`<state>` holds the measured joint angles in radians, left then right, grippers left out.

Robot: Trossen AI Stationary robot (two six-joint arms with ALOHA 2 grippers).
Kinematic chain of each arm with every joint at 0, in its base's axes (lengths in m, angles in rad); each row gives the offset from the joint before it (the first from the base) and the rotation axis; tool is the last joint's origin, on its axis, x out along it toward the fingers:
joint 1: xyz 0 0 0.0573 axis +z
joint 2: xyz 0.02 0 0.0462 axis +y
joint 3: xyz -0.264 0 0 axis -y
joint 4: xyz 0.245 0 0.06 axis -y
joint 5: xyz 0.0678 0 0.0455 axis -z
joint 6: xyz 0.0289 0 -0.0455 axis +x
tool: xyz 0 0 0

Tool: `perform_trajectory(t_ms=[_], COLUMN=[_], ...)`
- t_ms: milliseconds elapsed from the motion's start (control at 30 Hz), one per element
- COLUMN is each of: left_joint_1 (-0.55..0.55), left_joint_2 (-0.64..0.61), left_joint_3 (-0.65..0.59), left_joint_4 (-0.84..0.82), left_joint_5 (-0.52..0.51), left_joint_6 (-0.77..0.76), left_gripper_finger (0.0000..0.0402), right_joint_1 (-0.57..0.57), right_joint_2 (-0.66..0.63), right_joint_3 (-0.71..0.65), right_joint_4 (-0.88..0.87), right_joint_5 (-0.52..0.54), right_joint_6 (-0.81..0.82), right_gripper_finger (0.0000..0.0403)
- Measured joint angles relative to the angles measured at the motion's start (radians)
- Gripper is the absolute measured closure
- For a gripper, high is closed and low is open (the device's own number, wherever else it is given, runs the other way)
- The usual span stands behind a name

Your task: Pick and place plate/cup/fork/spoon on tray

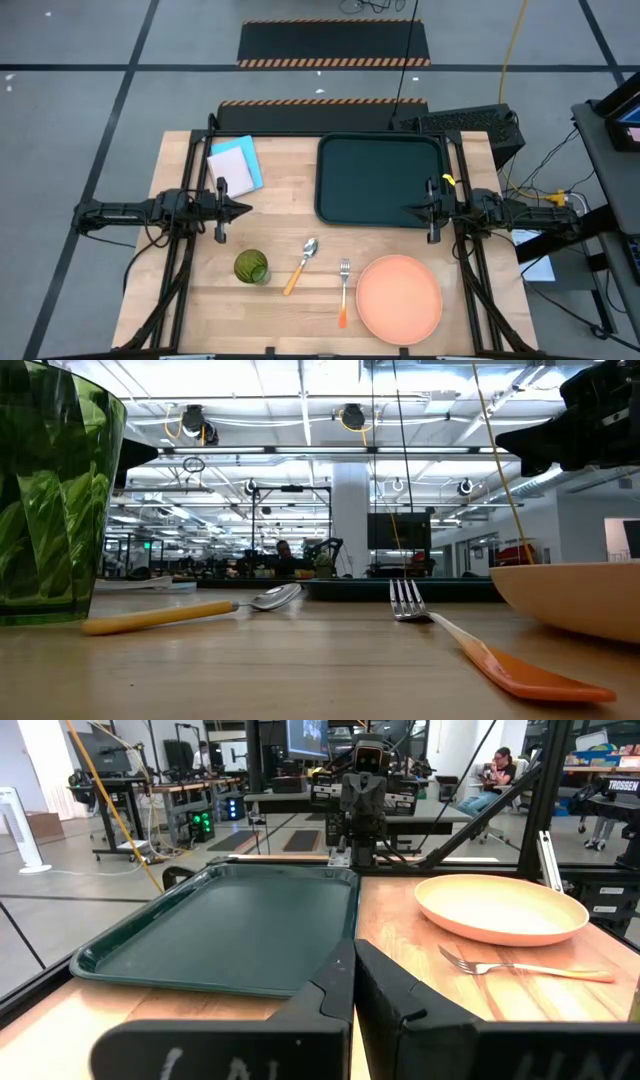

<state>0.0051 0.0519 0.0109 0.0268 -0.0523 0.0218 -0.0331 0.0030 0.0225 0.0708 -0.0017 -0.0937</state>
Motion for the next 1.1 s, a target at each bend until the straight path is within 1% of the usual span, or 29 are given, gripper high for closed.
perform_trajectory(t_ms=[1100], left_joint_1=[0.0], left_joint_2=[0.0], left_joint_3=[0.0], left_joint_4=[0.001], left_joint_5=[0.0], left_joint_6=[0.013], left_gripper_finger=[0.0396], right_joint_1=[0.0], right_joint_2=[0.0], right_joint_3=[0.0], right_joint_4=[0.024], right_joint_5=[0.0], right_joint_6=[0.013], right_gripper_finger=[0.0403])
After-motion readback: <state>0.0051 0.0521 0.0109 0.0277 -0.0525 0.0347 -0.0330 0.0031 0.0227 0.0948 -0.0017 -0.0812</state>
